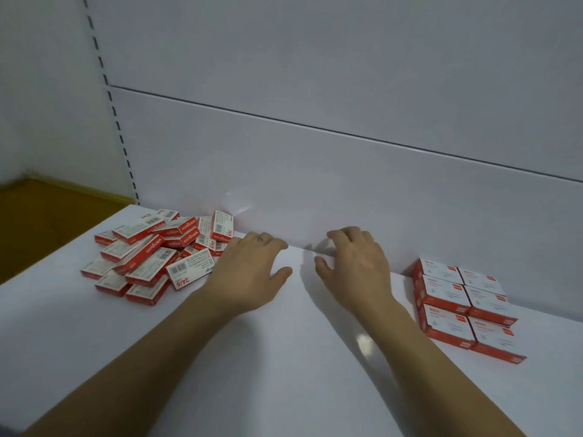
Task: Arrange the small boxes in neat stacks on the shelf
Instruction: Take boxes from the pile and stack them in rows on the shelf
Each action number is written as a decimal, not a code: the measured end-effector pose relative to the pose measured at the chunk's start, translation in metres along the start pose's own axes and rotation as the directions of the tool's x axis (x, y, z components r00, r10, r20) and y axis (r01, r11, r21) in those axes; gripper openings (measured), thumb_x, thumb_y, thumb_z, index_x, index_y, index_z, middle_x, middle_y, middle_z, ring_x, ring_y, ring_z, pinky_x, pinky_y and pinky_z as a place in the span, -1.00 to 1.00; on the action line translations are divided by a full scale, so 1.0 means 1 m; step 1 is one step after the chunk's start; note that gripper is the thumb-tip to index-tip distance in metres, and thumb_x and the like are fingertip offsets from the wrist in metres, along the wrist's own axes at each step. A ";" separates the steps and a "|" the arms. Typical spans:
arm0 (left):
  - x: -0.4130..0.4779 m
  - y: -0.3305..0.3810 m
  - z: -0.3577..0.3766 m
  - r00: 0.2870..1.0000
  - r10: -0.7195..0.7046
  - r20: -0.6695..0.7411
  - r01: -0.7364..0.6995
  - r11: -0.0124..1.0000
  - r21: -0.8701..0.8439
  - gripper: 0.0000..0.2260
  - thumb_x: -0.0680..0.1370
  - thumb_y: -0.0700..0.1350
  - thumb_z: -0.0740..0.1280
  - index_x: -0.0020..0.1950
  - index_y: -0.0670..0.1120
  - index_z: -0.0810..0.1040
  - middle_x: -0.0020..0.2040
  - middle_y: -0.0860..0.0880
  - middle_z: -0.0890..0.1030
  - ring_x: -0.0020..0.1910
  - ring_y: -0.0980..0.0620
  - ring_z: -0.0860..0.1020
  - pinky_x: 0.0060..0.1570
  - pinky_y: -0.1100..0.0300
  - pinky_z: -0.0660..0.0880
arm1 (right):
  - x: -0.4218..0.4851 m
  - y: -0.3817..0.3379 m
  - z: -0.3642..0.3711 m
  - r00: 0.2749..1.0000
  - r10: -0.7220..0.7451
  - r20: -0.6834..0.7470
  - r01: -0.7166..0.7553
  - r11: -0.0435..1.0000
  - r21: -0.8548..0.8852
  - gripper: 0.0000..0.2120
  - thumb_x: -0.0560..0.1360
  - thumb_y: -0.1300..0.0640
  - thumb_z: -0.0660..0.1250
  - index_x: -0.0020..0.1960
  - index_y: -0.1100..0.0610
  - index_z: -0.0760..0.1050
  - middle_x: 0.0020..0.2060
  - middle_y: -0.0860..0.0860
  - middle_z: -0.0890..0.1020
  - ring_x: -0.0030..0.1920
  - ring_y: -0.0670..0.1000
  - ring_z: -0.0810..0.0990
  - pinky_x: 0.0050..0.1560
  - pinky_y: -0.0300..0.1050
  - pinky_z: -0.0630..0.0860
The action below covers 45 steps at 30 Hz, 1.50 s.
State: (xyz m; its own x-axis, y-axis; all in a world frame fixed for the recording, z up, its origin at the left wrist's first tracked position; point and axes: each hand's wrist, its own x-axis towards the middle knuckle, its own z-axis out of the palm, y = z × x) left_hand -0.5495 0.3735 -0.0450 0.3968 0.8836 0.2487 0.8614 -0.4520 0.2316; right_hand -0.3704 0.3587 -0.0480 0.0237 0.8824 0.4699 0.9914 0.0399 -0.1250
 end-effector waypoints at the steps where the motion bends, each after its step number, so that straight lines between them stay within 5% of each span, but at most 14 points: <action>1: -0.002 -0.003 -0.006 1.000 -0.013 -0.011 0.013 1.000 0.014 -0.59 0.59 0.15 0.16 0.42 0.07 0.33 0.38 0.04 0.41 0.35 0.02 0.33 0.33 0.05 0.22 | 0.001 -0.007 -0.001 0.999 -0.029 0.014 0.029 0.999 0.017 -0.63 0.39 0.02 0.45 0.13 0.18 0.57 0.08 0.15 0.60 0.05 0.19 0.56 0.00 0.05 0.49; 8: -0.027 -0.042 -0.033 0.971 -0.236 -0.047 0.241 0.947 0.215 -0.54 0.58 0.17 0.17 0.46 0.10 0.23 0.46 0.01 0.32 0.43 -0.04 0.26 0.43 -0.03 0.13 | 0.014 -0.069 -0.006 0.953 -0.248 0.172 0.237 0.968 0.082 -0.48 0.53 -0.12 0.25 0.41 0.07 0.31 0.38 0.07 0.37 0.33 0.09 0.35 0.26 -0.03 0.31; 12: -0.045 -0.061 -0.037 0.926 -0.375 -0.029 0.364 0.875 0.320 -0.53 0.57 0.15 0.20 0.45 0.09 0.21 0.47 0.00 0.29 0.45 -0.07 0.22 0.44 -0.09 0.11 | 0.013 -0.097 -0.001 0.916 -0.331 0.226 0.308 0.942 0.131 -0.48 0.53 -0.14 0.23 0.41 0.05 0.30 0.36 0.04 0.36 0.32 0.08 0.34 0.27 -0.04 0.31; 27: -0.050 -0.063 -0.029 0.923 -0.385 -0.003 0.336 0.803 0.492 -0.51 0.58 0.01 0.25 0.46 0.03 0.16 0.44 -0.05 0.37 0.43 -0.10 0.27 0.41 -0.18 0.05 | -0.002 -0.091 -0.006 0.886 -0.348 0.305 0.297 0.933 0.203 -0.49 0.54 -0.11 0.22 0.43 0.04 0.29 0.35 0.01 0.37 0.32 0.06 0.34 0.29 -0.07 0.30; 32: -0.049 -0.056 -0.025 0.905 -0.425 -0.028 0.412 0.857 0.310 -0.53 0.54 -0.04 0.31 0.42 0.10 0.25 0.38 0.02 0.43 0.37 -0.05 0.36 0.42 -0.13 0.07 | -0.010 -0.069 -0.015 0.903 -0.309 0.297 0.256 0.945 0.204 -0.48 0.54 -0.09 0.23 0.44 0.04 0.27 0.36 0.01 0.36 0.33 0.05 0.34 0.30 -0.08 0.30; 37: -0.054 -0.041 -0.013 0.906 -0.411 -0.101 0.418 0.905 0.075 -0.68 0.55 -0.09 0.31 0.30 0.07 0.46 0.27 0.04 0.53 0.22 0.02 0.49 0.32 0.01 0.36 | -0.018 -0.048 -0.025 0.921 -0.273 0.278 0.223 0.955 0.197 -0.48 0.54 -0.09 0.24 0.45 0.01 0.26 0.37 -0.01 0.35 0.33 0.04 0.34 0.28 -0.08 0.29; 41: -0.052 -0.014 -0.012 0.909 -0.404 -0.107 0.386 0.909 -0.155 -0.69 0.52 -0.10 0.35 0.26 0.05 0.52 0.21 0.04 0.56 0.07 0.10 0.52 0.03 0.21 0.51 | -0.025 -0.026 -0.036 0.936 -0.233 0.265 0.179 0.961 0.210 -0.48 0.54 -0.08 0.25 0.45 0.01 0.26 0.35 -0.01 0.37 0.32 0.05 0.37 0.27 -0.07 0.35; 45: -0.037 0.017 -0.014 0.952 -0.304 -0.049 0.270 0.900 -0.342 -0.77 0.49 -0.11 0.41 0.13 0.01 0.58 0.15 0.05 0.61 -0.05 0.18 0.53 -0.26 0.46 0.43 | -0.034 0.002 -0.048 0.954 -0.162 0.254 0.108 0.971 0.213 -0.50 0.53 -0.07 0.25 0.43 -0.01 0.27 0.31 -0.03 0.40 0.27 0.04 0.42 0.20 -0.08 0.37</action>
State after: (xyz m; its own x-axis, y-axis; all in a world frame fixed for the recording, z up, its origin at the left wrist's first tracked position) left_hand -0.5536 0.3314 -0.0364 0.1006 0.9720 0.2122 0.7742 -0.2104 0.5969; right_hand -0.3629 0.3060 -0.0221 -0.1708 0.9540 0.2463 0.9378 0.2341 -0.2562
